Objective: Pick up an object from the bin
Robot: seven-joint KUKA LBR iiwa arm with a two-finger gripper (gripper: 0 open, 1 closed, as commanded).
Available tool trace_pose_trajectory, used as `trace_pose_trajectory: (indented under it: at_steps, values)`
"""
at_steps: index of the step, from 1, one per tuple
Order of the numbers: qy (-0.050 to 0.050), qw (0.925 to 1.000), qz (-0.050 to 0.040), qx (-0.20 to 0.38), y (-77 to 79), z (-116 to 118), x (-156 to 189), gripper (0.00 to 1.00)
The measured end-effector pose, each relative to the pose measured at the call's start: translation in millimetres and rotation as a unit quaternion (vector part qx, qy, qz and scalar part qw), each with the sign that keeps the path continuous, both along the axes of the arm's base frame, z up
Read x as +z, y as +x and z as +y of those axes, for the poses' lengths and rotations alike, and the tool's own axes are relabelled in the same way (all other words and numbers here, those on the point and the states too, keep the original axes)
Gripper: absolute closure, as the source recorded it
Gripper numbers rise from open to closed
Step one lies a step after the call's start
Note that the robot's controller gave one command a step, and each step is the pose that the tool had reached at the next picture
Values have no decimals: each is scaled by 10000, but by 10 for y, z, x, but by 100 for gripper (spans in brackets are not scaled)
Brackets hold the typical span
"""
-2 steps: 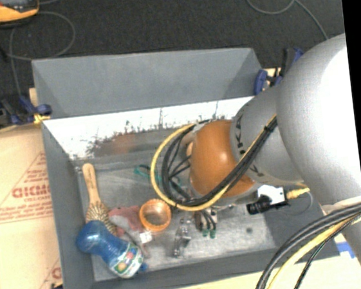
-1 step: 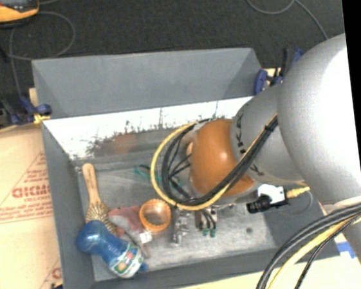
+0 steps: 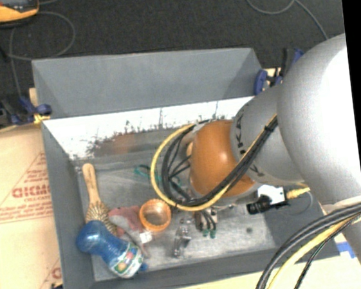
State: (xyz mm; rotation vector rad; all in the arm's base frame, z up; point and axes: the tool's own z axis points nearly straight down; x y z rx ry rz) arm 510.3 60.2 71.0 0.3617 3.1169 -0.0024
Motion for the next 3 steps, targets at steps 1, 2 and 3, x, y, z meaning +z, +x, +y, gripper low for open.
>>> trace_pose_trajectory:
  at_steps: [1,2,3]
  values:
    - [-1,10000,0,2,0,0,0,0]
    - [17,9900,-23,-1409,336,383,121,100]
    - [14,9901,-23,-1403,337,381,121,100]
